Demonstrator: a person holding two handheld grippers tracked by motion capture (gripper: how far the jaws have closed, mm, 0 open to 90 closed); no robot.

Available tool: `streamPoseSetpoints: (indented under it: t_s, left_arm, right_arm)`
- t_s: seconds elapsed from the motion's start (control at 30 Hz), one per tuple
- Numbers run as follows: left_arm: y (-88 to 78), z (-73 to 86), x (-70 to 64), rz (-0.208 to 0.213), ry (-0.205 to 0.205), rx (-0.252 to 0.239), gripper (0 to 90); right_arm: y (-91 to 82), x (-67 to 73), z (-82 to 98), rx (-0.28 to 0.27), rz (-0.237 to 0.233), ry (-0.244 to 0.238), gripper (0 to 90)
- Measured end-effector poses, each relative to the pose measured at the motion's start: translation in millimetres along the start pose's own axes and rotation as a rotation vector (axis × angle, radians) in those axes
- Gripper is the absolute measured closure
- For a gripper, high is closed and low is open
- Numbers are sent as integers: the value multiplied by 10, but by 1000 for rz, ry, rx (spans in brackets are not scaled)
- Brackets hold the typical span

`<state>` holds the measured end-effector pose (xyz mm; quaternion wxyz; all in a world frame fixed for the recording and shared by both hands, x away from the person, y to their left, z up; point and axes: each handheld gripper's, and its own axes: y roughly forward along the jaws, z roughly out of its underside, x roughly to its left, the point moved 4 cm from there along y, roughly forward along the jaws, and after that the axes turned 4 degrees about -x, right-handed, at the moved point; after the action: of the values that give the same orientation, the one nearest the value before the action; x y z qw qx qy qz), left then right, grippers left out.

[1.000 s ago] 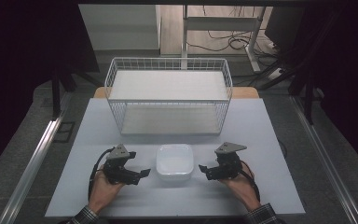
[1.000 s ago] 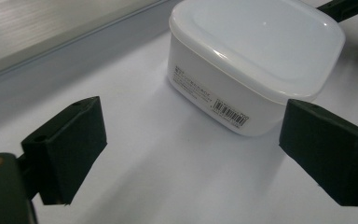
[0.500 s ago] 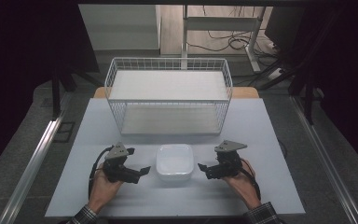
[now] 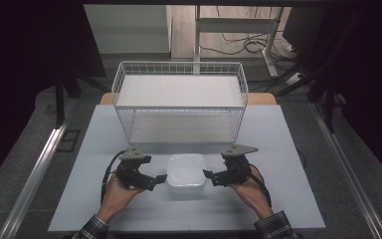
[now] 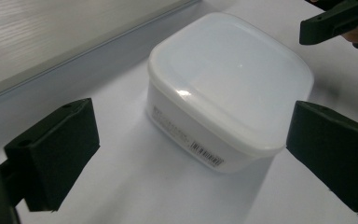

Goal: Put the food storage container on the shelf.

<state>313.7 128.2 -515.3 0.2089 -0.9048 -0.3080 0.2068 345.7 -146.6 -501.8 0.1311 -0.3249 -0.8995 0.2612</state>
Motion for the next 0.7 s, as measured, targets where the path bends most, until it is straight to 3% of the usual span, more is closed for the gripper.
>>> streamPoseSetpoints:
  t_s: [0.13,0.23,0.33,0.43,0.5,0.53,0.57,0.6,0.63,0.7]
  left_arm:
    - [72,-45,-17,14,-5,6,67]
    - [114,-74,-3,23,-19,7,85]
    - [205,-84,37,27,-38,31,119]
    - [262,-69,54,32,-35,49,132]
    - [314,-42,46,53,-48,70,160]
    - [337,-23,29,97,-66,76,176]
    - [337,-23,29,97,-66,76,205]
    - [337,-21,20,115,-74,78,249]
    - [322,-18,-4,121,-82,85,254]
    - [308,-13,-11,124,-93,91,266]
  right_arm:
    - [65,59,-30,33,-44,11,26]
    - [102,74,-50,54,-48,9,57]
    - [178,76,-87,87,-83,58,129]
    - [243,73,-80,114,-106,77,149]
    - [288,76,-53,140,-116,97,163]
    - [295,74,-45,141,-132,121,192]
    - [295,74,-45,141,-132,121,192]
    - [288,75,-35,154,-170,173,274]
    - [277,80,-31,163,-195,198,301]
    - [270,82,-23,172,-200,216,311]
